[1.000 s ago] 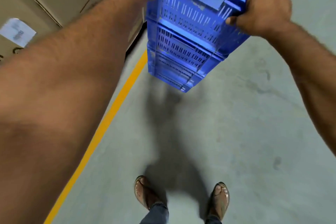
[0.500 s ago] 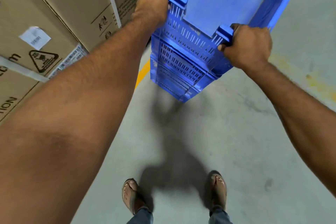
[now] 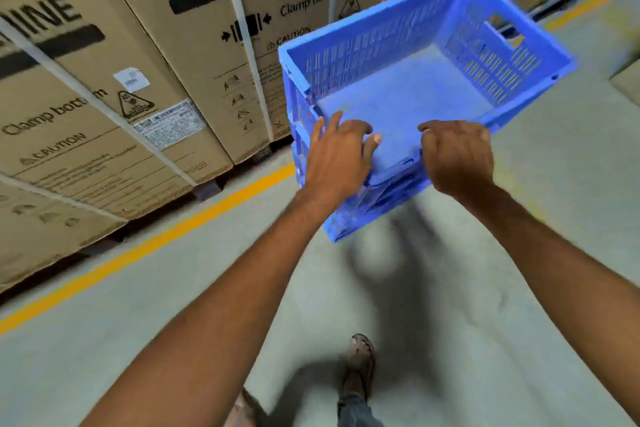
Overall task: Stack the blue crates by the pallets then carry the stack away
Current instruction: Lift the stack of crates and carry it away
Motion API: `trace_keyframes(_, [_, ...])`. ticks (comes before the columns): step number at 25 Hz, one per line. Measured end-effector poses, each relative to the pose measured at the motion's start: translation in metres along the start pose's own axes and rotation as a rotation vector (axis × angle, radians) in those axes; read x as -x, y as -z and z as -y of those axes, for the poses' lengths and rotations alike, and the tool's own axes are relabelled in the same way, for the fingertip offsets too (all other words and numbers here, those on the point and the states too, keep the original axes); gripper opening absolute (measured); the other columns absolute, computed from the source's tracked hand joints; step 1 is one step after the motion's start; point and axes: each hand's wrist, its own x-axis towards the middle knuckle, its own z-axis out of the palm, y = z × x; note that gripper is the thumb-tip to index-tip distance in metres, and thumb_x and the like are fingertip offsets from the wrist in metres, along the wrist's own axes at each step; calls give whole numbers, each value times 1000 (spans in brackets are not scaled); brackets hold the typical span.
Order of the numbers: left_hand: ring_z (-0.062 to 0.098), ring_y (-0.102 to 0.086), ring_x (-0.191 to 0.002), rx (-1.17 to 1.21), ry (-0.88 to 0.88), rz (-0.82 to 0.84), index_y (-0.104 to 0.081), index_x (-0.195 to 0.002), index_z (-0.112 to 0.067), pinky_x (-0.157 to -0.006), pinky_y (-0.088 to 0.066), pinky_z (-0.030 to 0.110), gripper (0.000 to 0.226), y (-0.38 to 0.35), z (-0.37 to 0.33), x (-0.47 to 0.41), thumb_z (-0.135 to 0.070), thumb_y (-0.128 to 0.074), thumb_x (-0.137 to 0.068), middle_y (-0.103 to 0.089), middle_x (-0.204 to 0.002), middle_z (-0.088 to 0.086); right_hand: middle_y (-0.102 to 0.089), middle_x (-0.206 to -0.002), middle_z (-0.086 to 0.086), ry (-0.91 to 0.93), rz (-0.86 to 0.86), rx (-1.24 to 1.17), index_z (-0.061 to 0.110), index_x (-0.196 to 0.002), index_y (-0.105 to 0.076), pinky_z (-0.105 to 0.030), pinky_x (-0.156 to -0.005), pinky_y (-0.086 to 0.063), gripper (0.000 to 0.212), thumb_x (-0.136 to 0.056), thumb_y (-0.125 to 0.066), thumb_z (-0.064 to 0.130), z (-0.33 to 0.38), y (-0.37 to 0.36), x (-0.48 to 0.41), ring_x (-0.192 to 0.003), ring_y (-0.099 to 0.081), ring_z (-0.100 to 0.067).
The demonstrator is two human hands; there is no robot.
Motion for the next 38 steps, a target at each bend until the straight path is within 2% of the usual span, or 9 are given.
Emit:
trace_keyframes(4, [22,-22,-150,-89,54,71,-70,-105,-23,-105,-29,42,37,-23,-29,24,-37,-36,-106,-73,-110,6,-61,-107,-11,-125,212,-31,19,-108,-62,-46,-99,-29,72,-100,3,47,-46,-11,-14,-106,-50,-33])
trace_keyframes(12, [24,-14,-152,59,274,-38,-61,-99,-17,-110,-37,47,22,-51,-27,9,-3,-49,-86,-65,-126,5,-44,-123,-13,7,344,-219,23,-113,-54,-53,-117,-4,50,-102,-17,55,-62,-12,-30,-129,-32,-32])
trace_keyframes(17, [12,-3,-152,5,473,81,-55,-87,-33,-116,-28,50,11,-51,-38,0,-35,-44,-89,-61,-135,0,-51,-111,-5,377,587,-131,25,-111,-55,-49,-104,-23,62,-98,-11,66,-103,5,-59,-121,-44,-31])
trace_keyframes(20, [7,3,-151,-32,706,54,-64,-82,-28,-117,-22,54,57,-61,-66,-11,-67,-23,-83,-59,-136,-1,-60,-99,0,420,678,-146,26,-102,-62,-42,-89,-39,75,-85,-17,85,-153,17,-84,-106,-54,-32])
trace_keyframes(24, [11,-15,-149,-278,722,-248,-75,-97,-18,-95,-37,52,50,-79,-95,-3,-43,-33,-92,-63,-124,-5,-67,-92,-9,517,439,-81,26,-97,-66,-43,-89,-42,82,-82,-14,88,-182,-1,-87,-101,-61,-36])
trace_keyframes(27, [17,-15,-149,-180,690,-201,-58,-130,-21,-97,-42,56,48,-67,-91,0,-42,-40,-91,-45,-146,-1,-65,-120,-10,465,638,-85,27,-97,-63,-45,-92,-38,84,-82,-5,87,-174,3,-101,-114,-57,-34])
trace_keyframes(31, [34,-29,-138,-212,726,-248,-15,-155,-30,-98,-40,58,95,-51,-100,-21,-22,-65,-75,-19,-156,10,-29,-160,-8,488,921,-158,21,-140,-44,-48,-112,-32,66,-92,-44,67,-112,-24,-145,-142,-34,-32])
trace_keyframes(33, [33,-27,-144,-162,845,-282,-7,-157,-22,-105,-34,58,101,-51,-95,-33,-19,-68,-76,-11,-161,11,0,-166,-6,591,983,-88,34,-157,-11,-51,-119,-21,90,-87,-64,53,-73,-57,-160,-151,-13,-34])
trace_keyframes(38, [34,-51,-124,-158,933,-373,-36,-145,-9,-94,-49,45,68,-70,-77,-36,-15,-59,-81,-34,-150,8,39,-156,-3,697,1038,163,55,-145,21,-66,-115,-4,98,-93,-62,45,-47,-155,-183,-146,23,-41])
